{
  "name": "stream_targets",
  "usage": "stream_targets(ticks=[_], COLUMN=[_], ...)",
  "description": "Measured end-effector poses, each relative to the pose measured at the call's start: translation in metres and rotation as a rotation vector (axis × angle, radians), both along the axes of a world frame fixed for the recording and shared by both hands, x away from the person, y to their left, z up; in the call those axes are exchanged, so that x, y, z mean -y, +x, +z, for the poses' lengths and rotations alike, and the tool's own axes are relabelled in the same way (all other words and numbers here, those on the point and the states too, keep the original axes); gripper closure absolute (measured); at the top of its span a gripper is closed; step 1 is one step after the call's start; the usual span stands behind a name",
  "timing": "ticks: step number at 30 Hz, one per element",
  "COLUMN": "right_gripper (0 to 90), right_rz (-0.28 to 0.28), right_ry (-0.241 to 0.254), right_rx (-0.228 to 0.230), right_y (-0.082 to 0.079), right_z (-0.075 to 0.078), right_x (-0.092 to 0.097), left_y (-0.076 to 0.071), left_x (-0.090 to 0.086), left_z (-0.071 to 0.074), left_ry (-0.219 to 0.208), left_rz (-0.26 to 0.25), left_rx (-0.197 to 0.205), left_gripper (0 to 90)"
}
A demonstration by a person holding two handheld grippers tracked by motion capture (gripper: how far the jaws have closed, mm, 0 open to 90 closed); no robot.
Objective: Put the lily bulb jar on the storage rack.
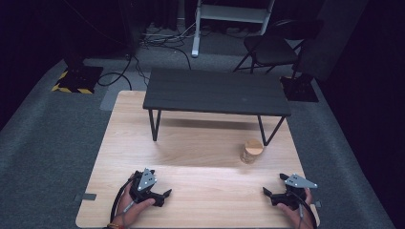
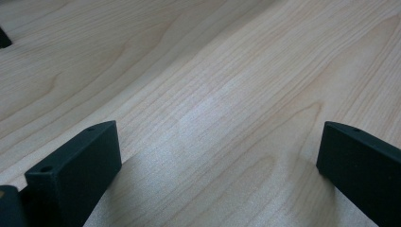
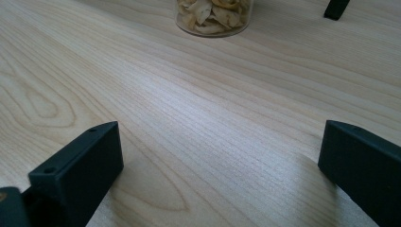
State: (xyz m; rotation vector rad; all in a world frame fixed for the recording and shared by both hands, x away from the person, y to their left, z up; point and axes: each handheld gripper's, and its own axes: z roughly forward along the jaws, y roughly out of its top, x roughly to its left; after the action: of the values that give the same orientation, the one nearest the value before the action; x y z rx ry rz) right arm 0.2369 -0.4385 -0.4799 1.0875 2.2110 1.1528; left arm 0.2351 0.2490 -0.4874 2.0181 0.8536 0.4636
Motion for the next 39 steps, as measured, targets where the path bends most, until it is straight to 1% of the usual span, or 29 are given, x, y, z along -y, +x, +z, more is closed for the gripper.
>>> stream_targets(ticks=[14,17,18,20,22,23,24,25,26,27,28,29,30,31,32,34,37,39], right_gripper=[0.2,0.0,0.0,0.2,0.5,0.5,0.5,0.5,0.5,0.5,0.5,0.5,0.5,0.5,0.5,0.5,0.5,0.5], right_rz=[0.000,-0.009,-0.001,0.006,-0.017,-0.019,-0.020,-0.011,-0.011,0.007,0.036,0.045,0.045,0.055,0.065,0.085,0.104,0.116], right_ry=[-0.001,-0.001,-0.003,-0.013,-0.006,0.000,0.016,0.010,0.010,-0.006,-0.021,-0.024,-0.024,-0.036,-0.040,-0.049,-0.064,-0.061], right_rx=[0.000,0.000,-0.002,-0.022,-0.024,-0.030,-0.035,-0.029,-0.029,-0.020,-0.015,-0.016,-0.016,-0.004,-0.001,0.006,0.003,0.002], right_y=[0.000,0.001,0.002,0.006,0.006,0.008,0.010,0.013,0.013,0.016,0.025,0.030,0.030,0.037,0.042,0.050,0.063,0.071], right_z=[0.000,0.000,0.001,0.006,0.009,0.012,0.016,0.022,0.022,0.029,0.042,0.048,0.048,0.058,0.063,0.070,0.080,0.084], right_x=[0.000,-0.003,-0.003,-0.002,-0.002,-0.001,0.001,0.000,0.000,-0.001,-0.004,-0.006,-0.006,-0.012,-0.014,-0.020,-0.030,-0.035], left_y=[0.000,0.000,0.000,0.000,0.000,0.000,0.000,0.000,0.000,0.000,0.000,0.000,0.000,0.000,0.000,0.000,0.000,0.000], left_x=[0.000,0.000,0.000,0.000,0.000,0.000,0.000,0.001,0.001,0.001,0.001,0.001,0.001,0.001,0.001,0.001,0.001,0.001], left_z=[0.000,0.000,0.000,0.000,0.000,0.000,0.000,0.000,0.000,0.000,0.000,0.000,0.000,0.000,0.000,0.000,0.000,0.000], left_ry=[0.002,0.002,0.002,0.002,0.002,0.002,0.002,0.002,0.002,0.002,0.002,0.002,0.002,0.002,0.002,0.002,0.002,0.002], left_rz=[-0.001,-0.001,-0.001,-0.001,0.000,-0.001,0.001,0.002,0.002,0.003,0.003,0.003,0.003,0.003,0.003,0.003,0.003,0.003], left_rx=[0.001,0.001,0.001,0.001,0.001,0.001,0.000,0.001,0.001,0.001,0.001,0.001,0.001,0.001,0.001,0.001,0.001,0.001], left_gripper=[0.5,0.5,0.5,0.5,0.5,0.5,0.5,0.5,0.5,0.5,0.5,0.5,0.5,0.5,0.5,0.5,0.5,0.5])
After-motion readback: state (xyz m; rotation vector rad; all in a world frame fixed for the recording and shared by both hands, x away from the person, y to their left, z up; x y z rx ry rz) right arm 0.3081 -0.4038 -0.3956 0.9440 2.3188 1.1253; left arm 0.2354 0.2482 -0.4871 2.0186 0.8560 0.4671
